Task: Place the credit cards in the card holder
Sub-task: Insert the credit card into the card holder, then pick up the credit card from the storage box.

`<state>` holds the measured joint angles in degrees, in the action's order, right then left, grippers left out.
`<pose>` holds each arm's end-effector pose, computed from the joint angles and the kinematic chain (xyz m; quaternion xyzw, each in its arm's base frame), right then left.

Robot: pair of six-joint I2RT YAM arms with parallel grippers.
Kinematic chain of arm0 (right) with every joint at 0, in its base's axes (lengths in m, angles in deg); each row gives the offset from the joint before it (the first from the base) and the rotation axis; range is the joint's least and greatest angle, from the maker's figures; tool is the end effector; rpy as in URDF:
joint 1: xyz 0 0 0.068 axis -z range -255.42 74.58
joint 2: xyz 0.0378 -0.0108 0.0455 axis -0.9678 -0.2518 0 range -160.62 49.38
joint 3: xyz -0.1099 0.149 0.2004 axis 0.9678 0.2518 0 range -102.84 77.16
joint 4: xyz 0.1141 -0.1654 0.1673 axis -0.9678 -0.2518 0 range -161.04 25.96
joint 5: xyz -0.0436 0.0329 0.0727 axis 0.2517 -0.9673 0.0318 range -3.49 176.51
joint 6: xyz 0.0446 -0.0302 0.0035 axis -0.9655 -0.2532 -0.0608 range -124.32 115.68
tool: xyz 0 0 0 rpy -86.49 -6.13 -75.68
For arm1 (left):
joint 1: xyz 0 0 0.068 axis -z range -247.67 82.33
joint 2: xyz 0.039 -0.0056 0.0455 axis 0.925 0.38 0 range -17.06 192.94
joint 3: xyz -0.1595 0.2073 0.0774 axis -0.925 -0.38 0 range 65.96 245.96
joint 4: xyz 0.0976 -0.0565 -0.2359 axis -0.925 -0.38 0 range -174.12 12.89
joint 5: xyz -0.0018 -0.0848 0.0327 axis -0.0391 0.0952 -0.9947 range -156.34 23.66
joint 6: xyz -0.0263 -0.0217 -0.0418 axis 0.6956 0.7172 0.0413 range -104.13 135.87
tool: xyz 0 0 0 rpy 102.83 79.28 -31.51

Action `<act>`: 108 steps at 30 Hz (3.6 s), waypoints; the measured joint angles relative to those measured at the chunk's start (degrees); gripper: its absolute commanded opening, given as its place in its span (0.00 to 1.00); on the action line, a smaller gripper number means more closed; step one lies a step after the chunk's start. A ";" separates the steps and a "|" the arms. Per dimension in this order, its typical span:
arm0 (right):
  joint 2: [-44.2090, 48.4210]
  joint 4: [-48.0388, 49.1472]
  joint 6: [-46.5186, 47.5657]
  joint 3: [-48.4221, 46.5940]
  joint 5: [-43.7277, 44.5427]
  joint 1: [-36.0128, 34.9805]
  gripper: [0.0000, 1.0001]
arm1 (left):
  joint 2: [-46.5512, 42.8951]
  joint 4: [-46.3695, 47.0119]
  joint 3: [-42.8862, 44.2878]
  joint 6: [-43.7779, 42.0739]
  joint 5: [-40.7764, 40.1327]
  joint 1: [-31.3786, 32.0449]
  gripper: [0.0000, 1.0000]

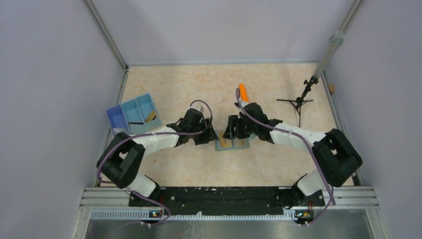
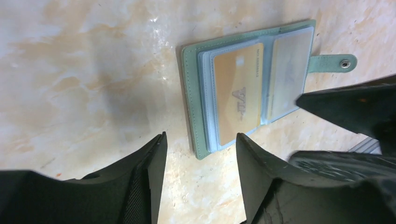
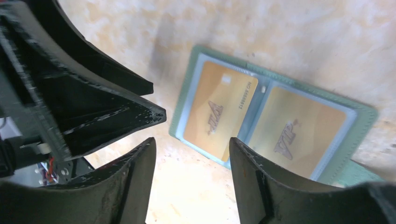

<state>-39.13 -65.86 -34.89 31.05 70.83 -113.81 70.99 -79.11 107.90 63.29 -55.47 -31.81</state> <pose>0.2387 0.2013 0.1809 -0.1152 0.9069 0.3217 0.2465 0.2367 -0.1792 0.1612 -0.0599 0.9284 -0.3026 0.2072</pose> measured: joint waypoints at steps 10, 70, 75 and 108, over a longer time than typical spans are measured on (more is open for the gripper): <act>15.26 -4.79 4.24 1.18 6.43 2.45 0.78 | -8.83 -19.04 10.45 -9.49 -5.99 -6.75 0.88; 19.63 -2.01 7.37 11.58 -2.97 11.58 0.77 | 8.96 -33.77 31.02 -30.03 -13.92 -35.54 0.33; 19.61 -1.99 7.21 11.56 -3.08 11.58 0.76 | 8.96 -34.21 31.02 -30.08 -14.91 -35.54 0.25; 28.35 -2.75 7.67 11.52 -6.47 11.58 0.79 | -17.59 -39.58 28.98 -32.39 -17.20 -32.61 0.00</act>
<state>-10.78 -68.62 -27.22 42.57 64.36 -102.22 53.40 -118.70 136.88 30.90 -72.67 -64.42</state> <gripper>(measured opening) 0.775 0.005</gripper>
